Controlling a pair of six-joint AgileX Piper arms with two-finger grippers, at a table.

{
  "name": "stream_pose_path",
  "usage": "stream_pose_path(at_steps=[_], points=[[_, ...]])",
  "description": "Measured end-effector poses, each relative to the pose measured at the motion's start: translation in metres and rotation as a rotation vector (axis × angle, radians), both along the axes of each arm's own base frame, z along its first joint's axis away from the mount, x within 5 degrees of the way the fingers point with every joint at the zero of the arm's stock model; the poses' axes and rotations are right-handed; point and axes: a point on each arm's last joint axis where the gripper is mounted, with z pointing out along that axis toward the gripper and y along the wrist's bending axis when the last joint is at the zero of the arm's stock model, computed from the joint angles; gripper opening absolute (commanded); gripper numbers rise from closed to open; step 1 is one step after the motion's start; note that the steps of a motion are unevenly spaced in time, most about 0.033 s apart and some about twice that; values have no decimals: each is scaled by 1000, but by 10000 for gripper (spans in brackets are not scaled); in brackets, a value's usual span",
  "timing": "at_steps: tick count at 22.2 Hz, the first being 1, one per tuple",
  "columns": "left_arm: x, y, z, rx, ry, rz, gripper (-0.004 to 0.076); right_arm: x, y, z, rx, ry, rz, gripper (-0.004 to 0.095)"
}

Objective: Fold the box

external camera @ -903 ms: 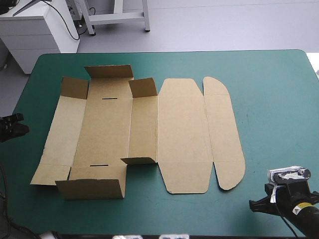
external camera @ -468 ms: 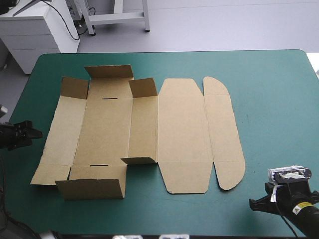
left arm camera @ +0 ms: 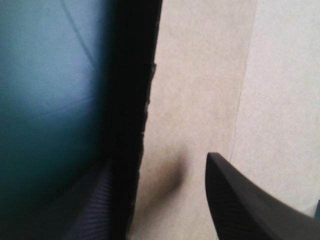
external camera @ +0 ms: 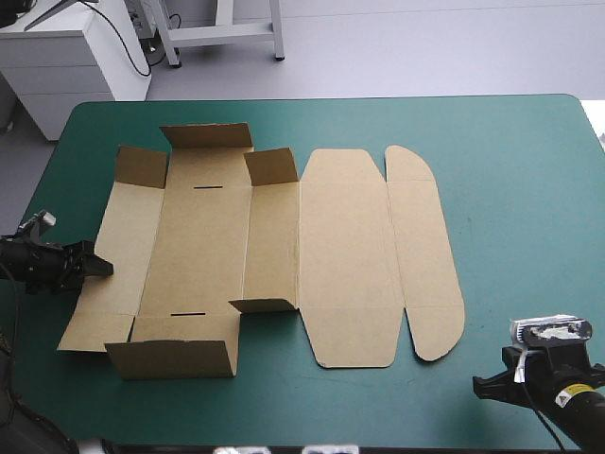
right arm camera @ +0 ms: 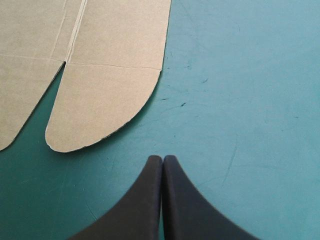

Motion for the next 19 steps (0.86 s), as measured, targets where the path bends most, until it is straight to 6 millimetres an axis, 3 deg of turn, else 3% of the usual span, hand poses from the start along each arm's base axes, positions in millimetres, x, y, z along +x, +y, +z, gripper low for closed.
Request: stream_pose_path(at_steps=[10,12,13,15,19], points=[[6,-31,-6,-60,15,-59,379,0,0,0,3,0,-2,-20],[6,-32,-6,-60,16,-60,256,0,0,0,3,0,-2,-20],[6,-32,-7,-56,16,-58,122,0,0,0,3,0,-2,-20],[7,-33,-9,-49,22,-66,-6,0,0,0,3,0,-2,-20],[29,-59,6,8,-40,-247,-8,0,0,0,3,0,-2,-20]])
